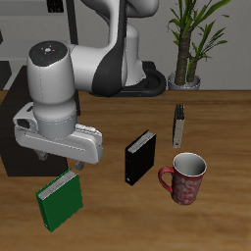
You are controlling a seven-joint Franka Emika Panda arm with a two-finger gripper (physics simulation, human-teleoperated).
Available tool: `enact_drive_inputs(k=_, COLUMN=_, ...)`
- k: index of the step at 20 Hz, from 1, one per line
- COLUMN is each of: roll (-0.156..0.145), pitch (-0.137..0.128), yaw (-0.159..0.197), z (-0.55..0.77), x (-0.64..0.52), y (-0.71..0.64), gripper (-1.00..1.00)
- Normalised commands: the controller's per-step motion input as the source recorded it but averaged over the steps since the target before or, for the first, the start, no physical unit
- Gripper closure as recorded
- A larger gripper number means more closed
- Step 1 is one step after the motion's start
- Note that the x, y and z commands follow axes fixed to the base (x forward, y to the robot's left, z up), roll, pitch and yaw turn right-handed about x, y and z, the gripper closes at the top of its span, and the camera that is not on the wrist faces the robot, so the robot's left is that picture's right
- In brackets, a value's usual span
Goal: Place the green book upright on top of the shelf
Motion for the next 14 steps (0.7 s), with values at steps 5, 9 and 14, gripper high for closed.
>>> enact_drive_inputs(k=5, roll=-0.009, pitch=-0.003, yaw=-0.022, z=-0.27, x=0.08, y=-0.12, gripper=-1.0)
enact_drive_inputs(k=9, roll=-0.032, pitch=0.012, yaw=-0.031, z=-0.23, x=0.07, y=-0.16, gripper=-1.0)
enact_drive_inputs(k=14, roll=-0.016, pitch=0.042, yaw=-0.009, z=-0.35, x=0.09, y=-0.06, gripper=-1.0)
